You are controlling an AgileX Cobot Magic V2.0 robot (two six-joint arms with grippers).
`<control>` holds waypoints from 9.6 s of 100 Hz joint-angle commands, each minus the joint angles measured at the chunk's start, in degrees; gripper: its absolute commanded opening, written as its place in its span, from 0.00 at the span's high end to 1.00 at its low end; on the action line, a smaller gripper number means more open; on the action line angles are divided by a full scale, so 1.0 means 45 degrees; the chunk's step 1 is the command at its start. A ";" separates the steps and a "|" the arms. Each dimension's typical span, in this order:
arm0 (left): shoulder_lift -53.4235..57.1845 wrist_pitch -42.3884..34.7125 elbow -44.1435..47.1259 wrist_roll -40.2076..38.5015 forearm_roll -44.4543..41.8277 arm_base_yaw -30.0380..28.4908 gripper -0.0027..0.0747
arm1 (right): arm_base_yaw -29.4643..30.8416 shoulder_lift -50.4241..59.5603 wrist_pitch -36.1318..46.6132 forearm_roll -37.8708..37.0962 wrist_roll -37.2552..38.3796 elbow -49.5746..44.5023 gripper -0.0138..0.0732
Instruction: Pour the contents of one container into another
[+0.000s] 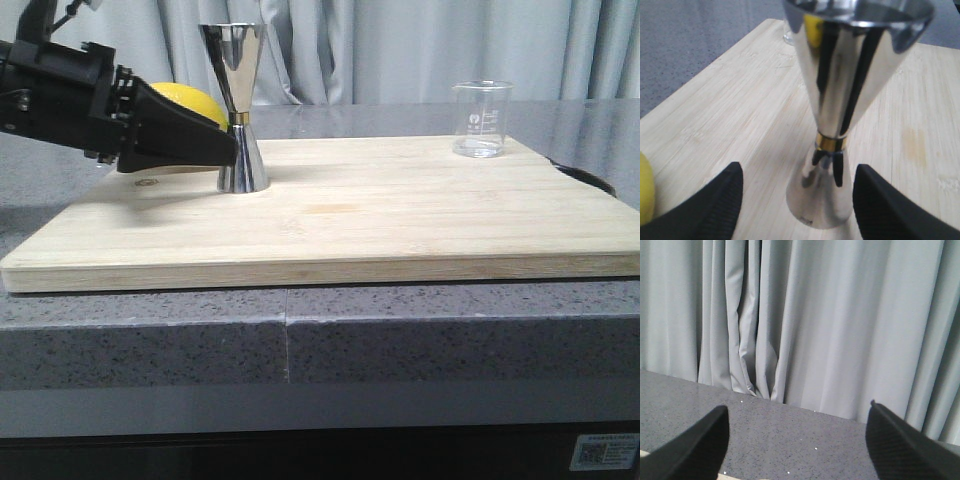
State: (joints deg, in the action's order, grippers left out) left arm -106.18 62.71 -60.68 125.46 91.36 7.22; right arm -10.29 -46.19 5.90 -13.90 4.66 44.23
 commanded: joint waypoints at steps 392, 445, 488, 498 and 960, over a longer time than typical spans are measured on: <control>1.9244 -1.0307 0.8681 -0.4825 0.3271 -0.2556 0.59 | 0.1803 0.3695 0.0507 -0.0058 -0.0038 -0.4353 0.26; 1.9244 -1.0307 0.8681 -0.4825 0.3271 -0.2556 0.99 | 0.1803 0.3695 0.0613 -0.0058 -0.0038 -0.4353 0.83; 1.9244 -1.0307 0.8681 -0.4825 0.3271 -0.2556 0.99 | 0.1803 0.3695 0.0613 -0.0058 -0.0038 -0.4353 0.92; 1.9244 -1.0307 0.8681 -0.4825 0.3271 -0.2556 0.99 | 0.1803 0.3695 0.0613 -0.0058 -0.0038 -0.4353 0.92; 2.3942 -1.5832 1.3906 -2.8532 -2.1961 -0.2398 0.99 | 0.1620 0.3695 0.0587 -0.0058 -0.0038 -0.4353 0.92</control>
State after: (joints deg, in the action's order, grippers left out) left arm 0.38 -4.54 0.21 -2.48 -7.99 -4.03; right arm -2.25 -29.54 3.97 -13.90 4.66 23.20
